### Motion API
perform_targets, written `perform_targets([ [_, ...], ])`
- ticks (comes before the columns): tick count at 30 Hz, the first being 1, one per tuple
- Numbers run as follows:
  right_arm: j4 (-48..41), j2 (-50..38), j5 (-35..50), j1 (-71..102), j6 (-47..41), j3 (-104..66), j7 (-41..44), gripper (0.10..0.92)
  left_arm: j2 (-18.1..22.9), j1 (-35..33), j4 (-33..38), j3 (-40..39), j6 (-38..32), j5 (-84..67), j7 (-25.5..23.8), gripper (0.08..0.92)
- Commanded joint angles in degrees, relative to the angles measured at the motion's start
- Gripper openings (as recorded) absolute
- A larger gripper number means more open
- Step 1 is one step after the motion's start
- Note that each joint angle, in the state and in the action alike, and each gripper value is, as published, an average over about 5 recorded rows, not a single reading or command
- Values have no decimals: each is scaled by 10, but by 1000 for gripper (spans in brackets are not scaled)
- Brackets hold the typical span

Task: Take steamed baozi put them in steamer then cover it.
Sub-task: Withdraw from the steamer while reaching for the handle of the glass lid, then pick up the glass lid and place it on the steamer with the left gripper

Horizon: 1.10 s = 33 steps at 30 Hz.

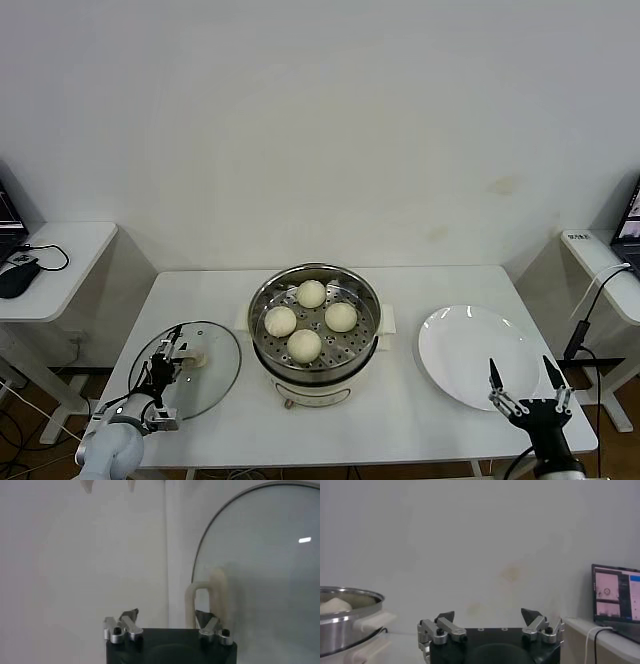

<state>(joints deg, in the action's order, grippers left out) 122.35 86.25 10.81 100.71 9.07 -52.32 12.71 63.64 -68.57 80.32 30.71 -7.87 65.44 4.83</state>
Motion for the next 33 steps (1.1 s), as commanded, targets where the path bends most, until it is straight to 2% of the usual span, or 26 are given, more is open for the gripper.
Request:
perform_targets([
  [1, -1, 1, -2, 0, 0, 3, 0, 823, 1, 6, -13, -1, -2, -11, 1, 558],
  [9, 2, 0, -1, 1, 0, 2, 1, 823, 5, -9, 8, 7, -1, -15, 28, 316],
  [13, 4, 0, -1, 3, 1, 2, 1, 823, 5, -40, 64, 26, 12, -11, 39, 196],
  [16, 5, -1, -2, 3, 1, 2, 2, 823, 3, -74, 124, 48, 29, -8, 41, 141],
  [20, 5, -1, -6, 1, 1, 6, 3, 823, -2, -120, 223, 80, 59, -5, 18, 134],
  [24, 1, -2, -15, -3, 2, 13, 3, 823, -11, -151, 310, 102, 101, 0, -30, 134],
  [29, -4, -6, -31, -7, 5, 15, 3, 823, -25, -157, 387, 113, 152, -8, -84, 134],
  [33, -6, -10, -39, -10, 6, 17, 1, 823, -49, -145, 436, 92, 185, -40, -117, 134],
])
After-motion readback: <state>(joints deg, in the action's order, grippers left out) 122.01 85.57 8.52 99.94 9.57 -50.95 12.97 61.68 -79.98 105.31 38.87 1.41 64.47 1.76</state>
